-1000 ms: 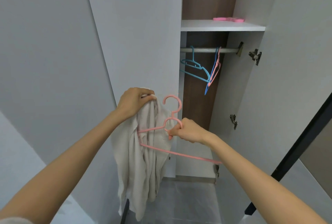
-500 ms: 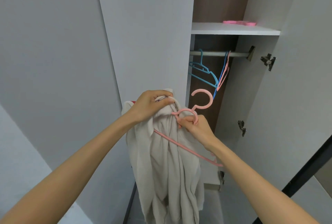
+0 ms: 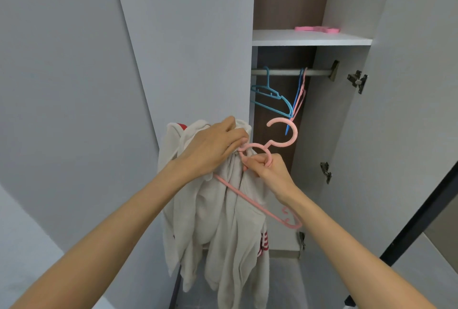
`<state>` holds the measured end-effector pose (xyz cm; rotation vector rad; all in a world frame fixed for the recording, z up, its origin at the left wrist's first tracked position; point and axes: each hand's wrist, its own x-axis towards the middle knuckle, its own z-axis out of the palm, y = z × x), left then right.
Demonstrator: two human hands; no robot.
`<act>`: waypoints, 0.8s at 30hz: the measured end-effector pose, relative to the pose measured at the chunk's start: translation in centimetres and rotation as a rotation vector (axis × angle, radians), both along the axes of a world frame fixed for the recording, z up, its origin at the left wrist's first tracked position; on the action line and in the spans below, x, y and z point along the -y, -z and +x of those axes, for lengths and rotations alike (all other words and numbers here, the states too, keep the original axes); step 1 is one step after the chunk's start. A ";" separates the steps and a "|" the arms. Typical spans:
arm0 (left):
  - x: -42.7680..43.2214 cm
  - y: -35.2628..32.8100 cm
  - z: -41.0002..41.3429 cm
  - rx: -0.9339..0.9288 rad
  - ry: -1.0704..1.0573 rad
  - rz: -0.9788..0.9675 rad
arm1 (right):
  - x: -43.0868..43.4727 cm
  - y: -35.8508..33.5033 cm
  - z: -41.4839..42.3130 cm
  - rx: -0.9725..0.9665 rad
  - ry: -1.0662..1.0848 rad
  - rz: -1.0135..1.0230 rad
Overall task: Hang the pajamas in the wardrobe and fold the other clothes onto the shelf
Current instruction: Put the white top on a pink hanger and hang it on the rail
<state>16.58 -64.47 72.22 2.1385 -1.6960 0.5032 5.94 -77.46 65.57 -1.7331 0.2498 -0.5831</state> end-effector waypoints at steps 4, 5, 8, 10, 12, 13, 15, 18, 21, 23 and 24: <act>-0.5 0.0 0.3 0.072 -0.015 0.057 | -0.2 -0.4 -0.2 0.004 -0.024 -0.008; -0.6 0.0 0.3 0.086 -0.016 0.070 | -0.3 -0.4 -0.2 0.007 -0.029 -0.006; -1.5 -0.3 0.8 0.095 0.003 0.131 | -0.6 -0.6 -0.1 0.013 -0.054 -0.011; -2.3 -0.6 1.4 0.117 0.037 0.192 | -0.7 -0.8 0.0 0.004 -0.067 -0.036; -3.0 -0.6 2.1 0.152 0.049 0.242 | -0.7 -0.7 0.3 -0.015 -0.077 -0.075; -3.3 -0.6 2.4 0.167 0.046 0.256 | -0.7 -0.7 0.4 -0.023 -0.090 -0.091; -3.7 -0.4 2.8 0.163 0.044 0.251 | -0.7 -0.7 0.6 -0.032 -0.119 -0.121; -3.9 -0.1 3.0 0.132 0.052 0.222 | -0.5 -1.0 0.8 -0.044 -0.155 -0.175; -4.2 0.2 3.3 0.100 0.034 0.219 | 0.3 -1.3 0.9 -0.085 -0.224 -0.179; -4.5 0.5 3.6 0.061 0.016 0.212 | 1.1 -1.3 0.8 -0.143 -0.278 -0.123; -4.7 0.6 3.8 0.035 0.007 0.209 | 1.6 -1.2 0.7 -0.179 -0.285 -0.076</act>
